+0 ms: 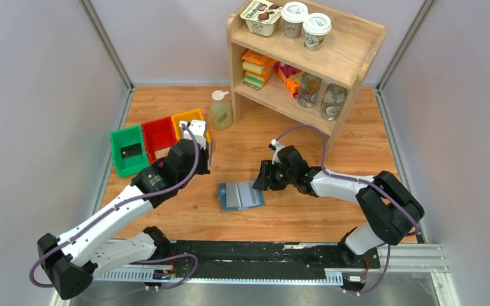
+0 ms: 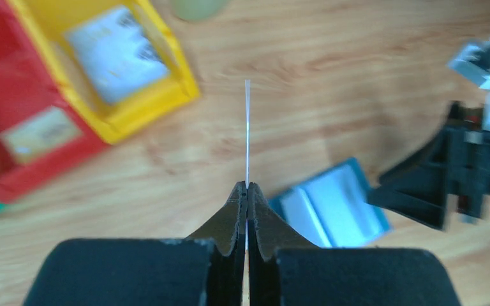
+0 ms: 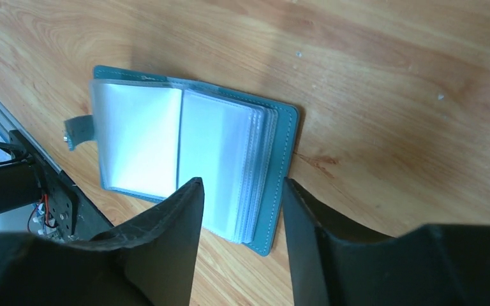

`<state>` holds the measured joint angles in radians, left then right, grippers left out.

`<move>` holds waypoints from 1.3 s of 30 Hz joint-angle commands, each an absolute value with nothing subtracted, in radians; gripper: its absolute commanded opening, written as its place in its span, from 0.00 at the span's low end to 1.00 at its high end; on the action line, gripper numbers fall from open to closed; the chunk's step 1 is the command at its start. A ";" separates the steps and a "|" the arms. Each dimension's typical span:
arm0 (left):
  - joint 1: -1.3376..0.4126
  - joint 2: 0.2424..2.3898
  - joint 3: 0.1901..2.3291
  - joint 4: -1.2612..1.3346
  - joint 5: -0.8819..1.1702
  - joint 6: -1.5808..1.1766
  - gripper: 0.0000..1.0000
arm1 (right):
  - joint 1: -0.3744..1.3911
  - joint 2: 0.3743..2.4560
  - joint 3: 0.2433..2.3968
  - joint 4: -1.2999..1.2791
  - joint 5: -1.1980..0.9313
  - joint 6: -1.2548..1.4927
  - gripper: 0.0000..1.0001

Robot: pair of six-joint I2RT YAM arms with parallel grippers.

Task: Take the credit cards out of the card holder
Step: Place the credit card in the storage box.

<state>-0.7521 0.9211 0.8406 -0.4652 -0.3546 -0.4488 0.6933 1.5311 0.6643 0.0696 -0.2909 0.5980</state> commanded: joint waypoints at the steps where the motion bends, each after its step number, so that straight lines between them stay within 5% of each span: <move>1: -0.750 1.002 0.956 -0.532 -0.600 -0.119 0.00 | 0.696 1.456 0.741 0.005 -0.246 0.552 0.54; 8: -0.693 1.205 1.026 -0.342 -0.727 0.233 0.00 | 0.696 1.333 0.762 -0.127 -0.128 0.497 0.81; 14: -0.600 1.405 1.066 -0.188 -0.652 0.435 0.00 | 0.696 1.203 0.738 -0.202 -0.031 0.465 0.92; 33: -0.492 1.798 1.137 -0.051 -0.646 0.684 0.00 | 0.695 0.951 0.634 -0.310 0.107 0.472 0.97; 39: -0.492 1.749 1.094 -0.051 -0.650 0.664 0.27 | 0.695 0.960 0.640 -0.308 0.121 0.471 0.98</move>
